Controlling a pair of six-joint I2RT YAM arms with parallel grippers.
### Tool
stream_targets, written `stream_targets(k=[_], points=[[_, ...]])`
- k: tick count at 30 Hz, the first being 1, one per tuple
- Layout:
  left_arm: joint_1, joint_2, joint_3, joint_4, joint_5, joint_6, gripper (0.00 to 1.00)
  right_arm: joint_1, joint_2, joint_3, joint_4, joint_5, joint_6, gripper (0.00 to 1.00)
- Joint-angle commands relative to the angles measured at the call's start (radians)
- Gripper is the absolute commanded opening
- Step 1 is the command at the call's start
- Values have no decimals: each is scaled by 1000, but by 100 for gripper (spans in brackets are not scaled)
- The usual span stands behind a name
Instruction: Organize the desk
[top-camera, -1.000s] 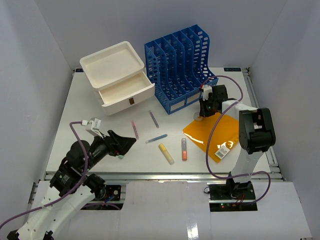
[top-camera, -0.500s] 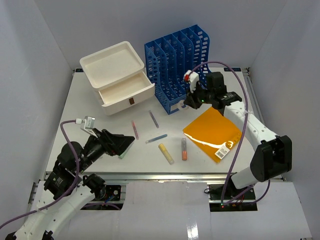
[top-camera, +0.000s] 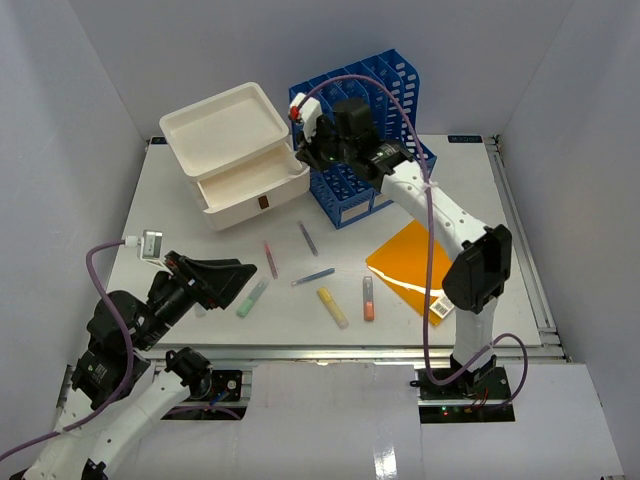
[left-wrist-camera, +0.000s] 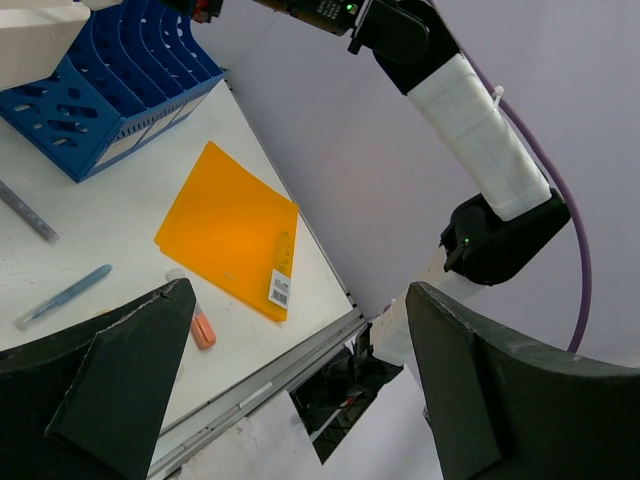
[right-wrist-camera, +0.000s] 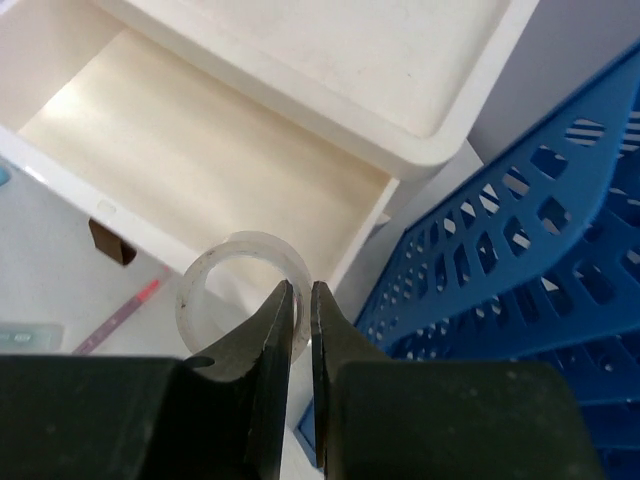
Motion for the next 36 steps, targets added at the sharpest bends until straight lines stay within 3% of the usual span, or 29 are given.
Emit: stream_targets(k=[1,5,8,9,14,21,25,30,33,36], points=[[-2,-17,-21,-17,-25,-29,98,55,79,126,60,99,52,13],[-2,-32,-52,-19,-34,-44,97,80,146,167,98,145,50,15],[-2,-29,-60,-19,-32,-44,97,84,168,169,101,160,53,21],[-2,-20,-59,-19,-28,-40,97,84,165,165,102,162,53,33],[-2,29,-58,-11,-8,-16,97,84,117,101,113,158,42,69],[-2,110,-70,3,25,25,96,74,-104,-28,106,119,7,82],[-2,203,-83,4,42,62,89,0,-304,-239,73,-143,-54,89],[-2,386,-69,14,29,142,76,-302,-613,-599,50,-666,-138,85],[-2,505,-22,14,7,217,65,-393,-783,-807,-1,-841,-212,78],[-4,628,29,10,-50,296,54,-432,-912,-1033,-1,-879,-258,71]])
